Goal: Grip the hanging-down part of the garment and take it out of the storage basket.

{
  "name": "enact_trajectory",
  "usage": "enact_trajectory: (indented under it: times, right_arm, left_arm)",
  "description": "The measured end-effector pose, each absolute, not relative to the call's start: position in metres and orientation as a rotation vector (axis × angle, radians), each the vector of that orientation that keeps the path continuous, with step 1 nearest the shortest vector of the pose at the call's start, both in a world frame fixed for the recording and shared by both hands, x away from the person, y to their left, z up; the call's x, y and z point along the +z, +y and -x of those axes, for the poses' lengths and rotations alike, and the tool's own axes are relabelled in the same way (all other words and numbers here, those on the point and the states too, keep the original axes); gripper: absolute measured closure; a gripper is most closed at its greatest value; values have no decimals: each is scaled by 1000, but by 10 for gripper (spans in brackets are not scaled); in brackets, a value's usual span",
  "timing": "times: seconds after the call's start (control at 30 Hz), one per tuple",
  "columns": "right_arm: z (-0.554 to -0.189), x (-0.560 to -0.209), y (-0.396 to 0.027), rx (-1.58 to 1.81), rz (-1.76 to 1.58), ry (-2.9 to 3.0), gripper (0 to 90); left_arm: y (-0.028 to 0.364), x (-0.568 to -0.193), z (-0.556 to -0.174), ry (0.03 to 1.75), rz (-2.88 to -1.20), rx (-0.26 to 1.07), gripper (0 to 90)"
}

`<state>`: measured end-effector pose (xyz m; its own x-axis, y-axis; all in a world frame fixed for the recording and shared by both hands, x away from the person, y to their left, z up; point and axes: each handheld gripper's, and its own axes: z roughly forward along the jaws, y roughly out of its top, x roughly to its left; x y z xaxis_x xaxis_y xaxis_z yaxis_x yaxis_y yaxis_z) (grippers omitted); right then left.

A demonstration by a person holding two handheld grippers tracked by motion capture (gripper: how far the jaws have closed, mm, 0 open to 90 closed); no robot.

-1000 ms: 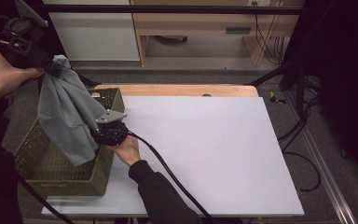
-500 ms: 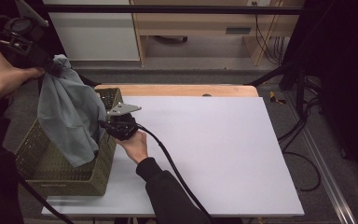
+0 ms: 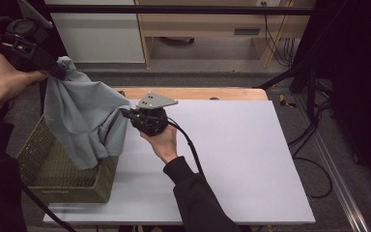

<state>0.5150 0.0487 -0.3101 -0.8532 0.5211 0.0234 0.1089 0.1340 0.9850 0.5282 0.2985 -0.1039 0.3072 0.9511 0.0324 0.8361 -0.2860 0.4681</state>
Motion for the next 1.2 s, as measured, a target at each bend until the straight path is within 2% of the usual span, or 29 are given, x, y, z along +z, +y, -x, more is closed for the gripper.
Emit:
enact_trajectory:
  times: [0.37,0.8,1.07,1.2]
  right_arm:
    - [-508,-264,-1,1804,-613,1921,895]
    - [-493,-225,-28,1821,-594,1814,896]
    - [-490,-236,-36,1790,-601,1856,893]
    - [-492,-260,-40,1742,-636,1919,890]
  left_arm:
    - [303,-107,-527,1604,-2203,429,818]
    - [292,-113,-530,1566,-2229,388,818]
    - [283,-115,-532,1555,-2248,392,818]
    - [279,-114,-531,1548,-2248,390,819]
